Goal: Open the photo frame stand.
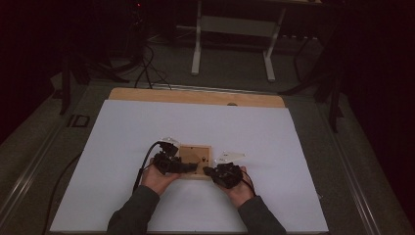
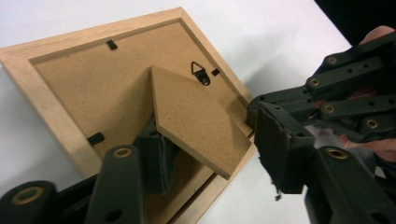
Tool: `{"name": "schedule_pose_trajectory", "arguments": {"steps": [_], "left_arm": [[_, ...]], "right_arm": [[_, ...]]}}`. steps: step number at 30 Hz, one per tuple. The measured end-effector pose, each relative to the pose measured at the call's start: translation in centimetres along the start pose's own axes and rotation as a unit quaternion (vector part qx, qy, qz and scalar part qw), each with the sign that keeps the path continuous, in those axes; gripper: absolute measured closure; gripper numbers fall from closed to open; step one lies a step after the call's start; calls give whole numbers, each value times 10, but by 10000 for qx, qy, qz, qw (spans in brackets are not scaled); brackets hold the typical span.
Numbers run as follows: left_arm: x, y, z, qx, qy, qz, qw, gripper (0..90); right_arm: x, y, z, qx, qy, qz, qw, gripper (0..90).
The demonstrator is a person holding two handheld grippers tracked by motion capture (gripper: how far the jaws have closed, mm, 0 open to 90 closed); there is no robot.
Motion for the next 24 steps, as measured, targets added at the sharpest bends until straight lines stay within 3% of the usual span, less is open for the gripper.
{"name": "schedule_pose_trajectory", "arguments": {"steps": [5,8,18,24], "left_arm": [[6,3,6,281,-75,-182,9994,449],[8,5,7,348,-86,-259,9990,437],[6,2,11,402,173,-54,9990,546],[5,2,12,417,208,20,9989,557]], "right_arm": [[0,0,0,10,-4,3,10000,900],[0,0,0,17,-3,3,10000,900],[0,0,0,38,-12,11,10000,900],[0,0,0,102,-23,-11,9999,898]]}}
Point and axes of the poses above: each handheld gripper's, and its own axes: x roughly backward along the jaws, y roughly out of its top, z roughly to its left, the point moved 7 cm from there along -x, roughly forward along the jaws, and after that the axes turned 13 degrees about -y, right-handed, at the moved point
